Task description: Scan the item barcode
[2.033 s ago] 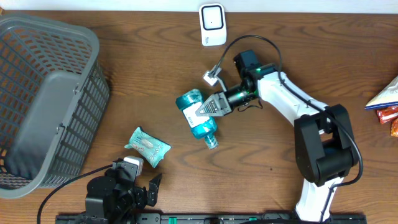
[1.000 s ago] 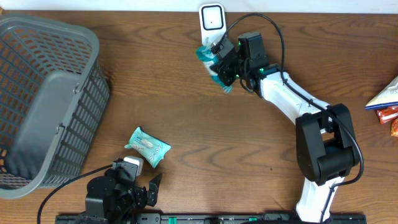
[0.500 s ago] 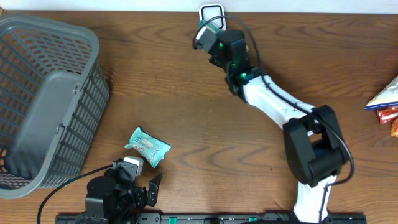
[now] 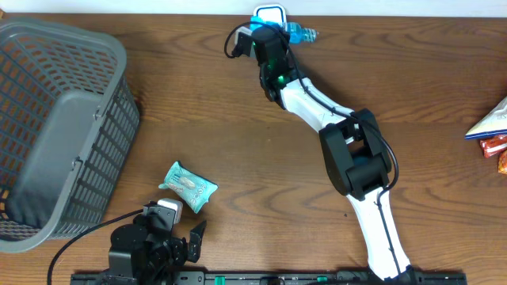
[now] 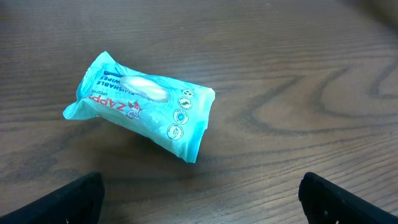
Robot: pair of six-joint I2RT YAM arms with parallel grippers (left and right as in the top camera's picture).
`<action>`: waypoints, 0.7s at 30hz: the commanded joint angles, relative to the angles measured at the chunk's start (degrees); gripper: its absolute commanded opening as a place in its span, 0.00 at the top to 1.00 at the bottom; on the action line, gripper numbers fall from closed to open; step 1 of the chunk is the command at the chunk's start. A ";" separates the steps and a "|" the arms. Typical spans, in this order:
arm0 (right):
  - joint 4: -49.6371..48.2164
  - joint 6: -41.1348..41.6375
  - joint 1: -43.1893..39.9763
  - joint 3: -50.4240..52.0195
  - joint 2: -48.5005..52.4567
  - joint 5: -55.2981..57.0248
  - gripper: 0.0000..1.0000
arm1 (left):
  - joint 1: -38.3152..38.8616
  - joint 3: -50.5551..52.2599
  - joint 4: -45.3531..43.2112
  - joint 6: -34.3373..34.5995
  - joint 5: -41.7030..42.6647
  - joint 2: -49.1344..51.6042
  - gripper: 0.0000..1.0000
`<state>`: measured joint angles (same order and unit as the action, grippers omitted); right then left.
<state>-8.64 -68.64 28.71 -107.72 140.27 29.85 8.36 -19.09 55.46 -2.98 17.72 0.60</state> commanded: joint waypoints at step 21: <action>7.08 10.08 -1.53 -2.64 -9.73 5.53 0.99 | 0.04 -0.09 0.70 0.09 0.26 -0.26 0.01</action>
<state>-7.20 -66.43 28.08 -108.07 139.55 32.84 8.36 -19.09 55.44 -2.98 17.72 0.60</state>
